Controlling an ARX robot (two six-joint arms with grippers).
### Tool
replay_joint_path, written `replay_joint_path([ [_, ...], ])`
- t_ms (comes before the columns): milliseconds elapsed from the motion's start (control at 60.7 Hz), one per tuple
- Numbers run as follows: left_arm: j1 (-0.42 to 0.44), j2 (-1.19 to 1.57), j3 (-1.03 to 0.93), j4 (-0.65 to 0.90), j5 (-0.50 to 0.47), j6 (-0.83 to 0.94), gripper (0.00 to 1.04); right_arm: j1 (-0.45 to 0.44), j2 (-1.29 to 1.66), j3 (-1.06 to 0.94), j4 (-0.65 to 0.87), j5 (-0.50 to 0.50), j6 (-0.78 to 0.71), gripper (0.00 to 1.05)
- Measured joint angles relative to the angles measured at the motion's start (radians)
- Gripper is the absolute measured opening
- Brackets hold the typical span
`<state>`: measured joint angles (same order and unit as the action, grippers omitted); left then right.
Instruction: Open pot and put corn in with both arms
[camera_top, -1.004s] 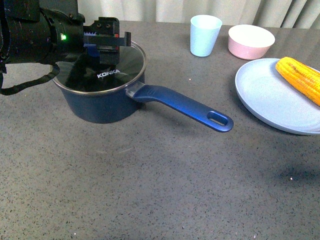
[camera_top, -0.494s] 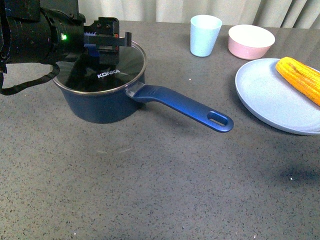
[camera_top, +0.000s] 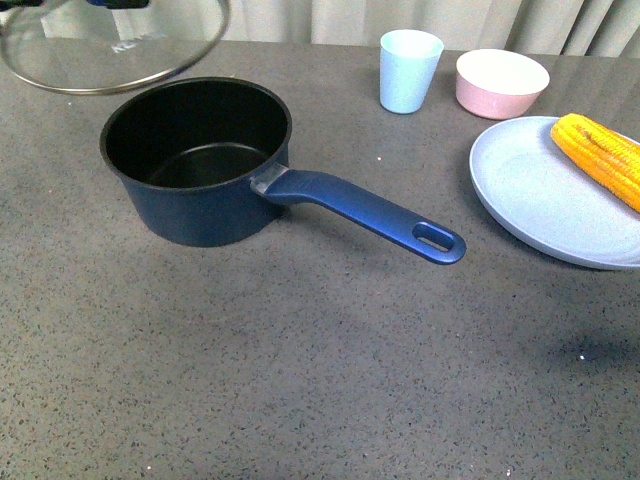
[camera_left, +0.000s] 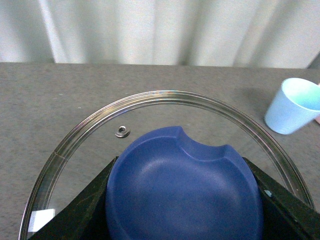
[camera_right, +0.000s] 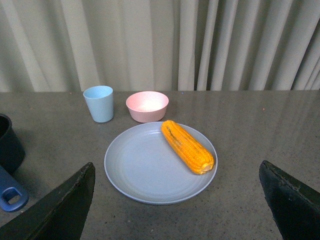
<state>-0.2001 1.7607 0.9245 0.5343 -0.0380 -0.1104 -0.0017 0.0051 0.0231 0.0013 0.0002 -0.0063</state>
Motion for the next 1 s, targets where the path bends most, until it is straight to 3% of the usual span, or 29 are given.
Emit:
replay_joint_path([
  [313,0.211,0.029,-0.080,0.073,0.019,0.013,0.60,0.000,0.000,0.000,0.000,0.000,0.000,0.96],
  [543,0.312,0.106,-0.112,0.123,0.018,0.021,0.60,0.000,0.000,0.000,0.000,0.000,0.000,0.96],
  [1004,0.343,0.253,-0.161,0.295,0.011,0.011,0.60,0.000,0.000,0.000,0.000,0.000,0.000,0.96],
])
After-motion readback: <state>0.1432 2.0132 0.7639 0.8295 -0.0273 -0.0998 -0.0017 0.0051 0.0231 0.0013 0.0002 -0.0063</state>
